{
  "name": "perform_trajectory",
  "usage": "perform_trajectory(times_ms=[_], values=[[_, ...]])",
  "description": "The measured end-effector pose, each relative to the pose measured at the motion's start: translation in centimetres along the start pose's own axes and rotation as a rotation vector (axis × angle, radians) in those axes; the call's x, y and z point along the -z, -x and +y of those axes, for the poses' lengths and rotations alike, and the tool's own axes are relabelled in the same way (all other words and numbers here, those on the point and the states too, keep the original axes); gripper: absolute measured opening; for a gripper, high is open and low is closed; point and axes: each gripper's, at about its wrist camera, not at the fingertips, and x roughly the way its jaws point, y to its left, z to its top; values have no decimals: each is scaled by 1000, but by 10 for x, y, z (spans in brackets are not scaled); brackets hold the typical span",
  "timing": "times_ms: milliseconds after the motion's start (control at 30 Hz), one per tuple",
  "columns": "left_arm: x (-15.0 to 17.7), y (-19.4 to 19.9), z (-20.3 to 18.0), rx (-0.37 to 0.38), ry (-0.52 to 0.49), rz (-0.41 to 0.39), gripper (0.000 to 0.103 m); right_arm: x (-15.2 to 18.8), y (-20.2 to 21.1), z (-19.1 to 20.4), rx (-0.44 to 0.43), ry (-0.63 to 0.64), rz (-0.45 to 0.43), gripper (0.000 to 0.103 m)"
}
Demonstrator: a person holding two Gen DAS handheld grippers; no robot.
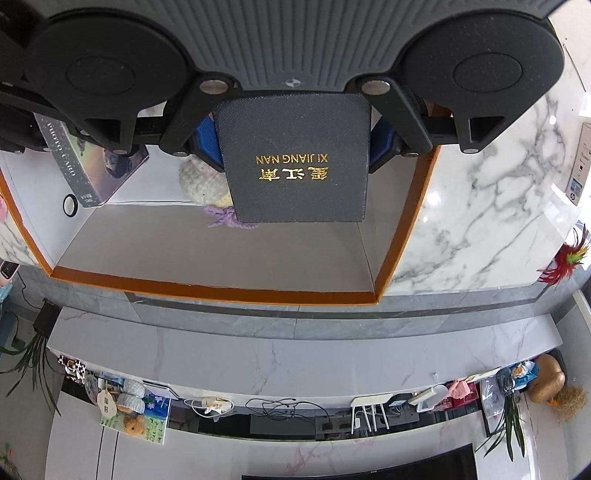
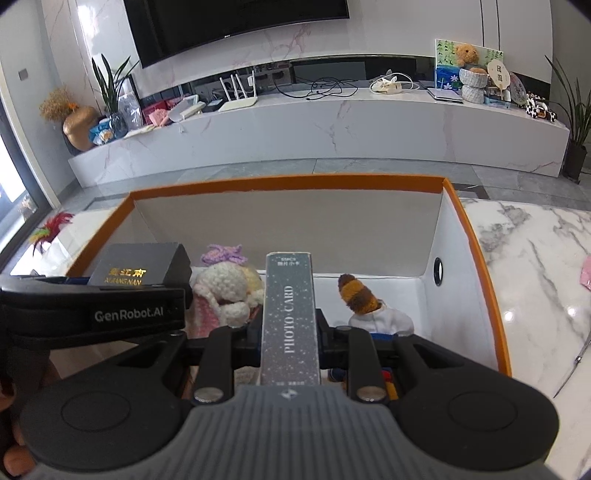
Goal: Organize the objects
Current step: 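Lift and carry the book and photo card box over the orange box, then lower the photo card box into the orange box and open right tool while left holds book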
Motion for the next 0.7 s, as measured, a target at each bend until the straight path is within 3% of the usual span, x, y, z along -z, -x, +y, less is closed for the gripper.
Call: perform_trajectory(times_ms=[500,700], values=[[-4,-8,-10,-36,-61,65,91,-3,-4,0,39,-1,41,25],[-3,-9,-13,-44,-70,71,91,-4,-4,1,96,21,47,25]])
